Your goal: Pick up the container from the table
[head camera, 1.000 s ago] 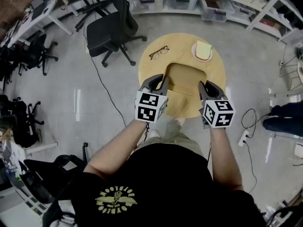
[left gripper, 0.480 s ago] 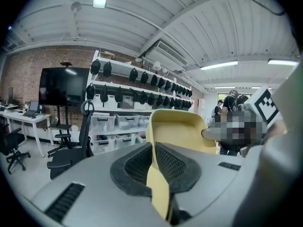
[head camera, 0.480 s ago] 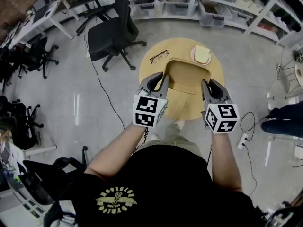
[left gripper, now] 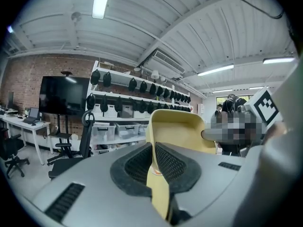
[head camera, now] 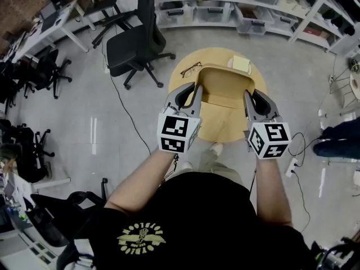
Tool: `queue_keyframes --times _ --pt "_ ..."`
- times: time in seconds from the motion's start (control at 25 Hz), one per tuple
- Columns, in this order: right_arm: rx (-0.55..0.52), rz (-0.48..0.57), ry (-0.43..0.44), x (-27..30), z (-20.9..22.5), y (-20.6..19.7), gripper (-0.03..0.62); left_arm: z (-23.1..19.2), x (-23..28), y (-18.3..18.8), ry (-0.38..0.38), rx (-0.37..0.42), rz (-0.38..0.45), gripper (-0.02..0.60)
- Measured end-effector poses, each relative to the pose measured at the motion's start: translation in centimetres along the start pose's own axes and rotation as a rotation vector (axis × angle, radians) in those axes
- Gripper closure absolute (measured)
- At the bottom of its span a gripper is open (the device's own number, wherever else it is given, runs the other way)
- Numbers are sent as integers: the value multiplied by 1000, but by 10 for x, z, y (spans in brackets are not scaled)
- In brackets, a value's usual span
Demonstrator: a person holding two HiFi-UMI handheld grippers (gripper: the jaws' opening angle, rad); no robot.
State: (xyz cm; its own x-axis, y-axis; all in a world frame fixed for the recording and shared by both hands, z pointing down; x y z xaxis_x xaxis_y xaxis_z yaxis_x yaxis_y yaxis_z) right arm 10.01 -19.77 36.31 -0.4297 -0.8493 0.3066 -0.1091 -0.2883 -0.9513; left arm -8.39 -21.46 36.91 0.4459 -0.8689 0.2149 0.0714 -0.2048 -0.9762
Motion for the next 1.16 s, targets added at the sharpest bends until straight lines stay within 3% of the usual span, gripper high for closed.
queue_keyframes --times 0.48,1.16 --pt "-28 77 -23 -29 -10 28 525 8 -22 33 -19 36 79 545" --pt "-29 69 -20 -33 -6 23 523 15 -21 34 -28 51 69 545"
Point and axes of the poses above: the fingertips, and each gripper's own axes: x forward along the fingers, z to its right, y out of its top, the point moved 4 cm from there along -x, backward along the fingers, and after that the axes turned 4 degrees about y, right-handed, at the moved point
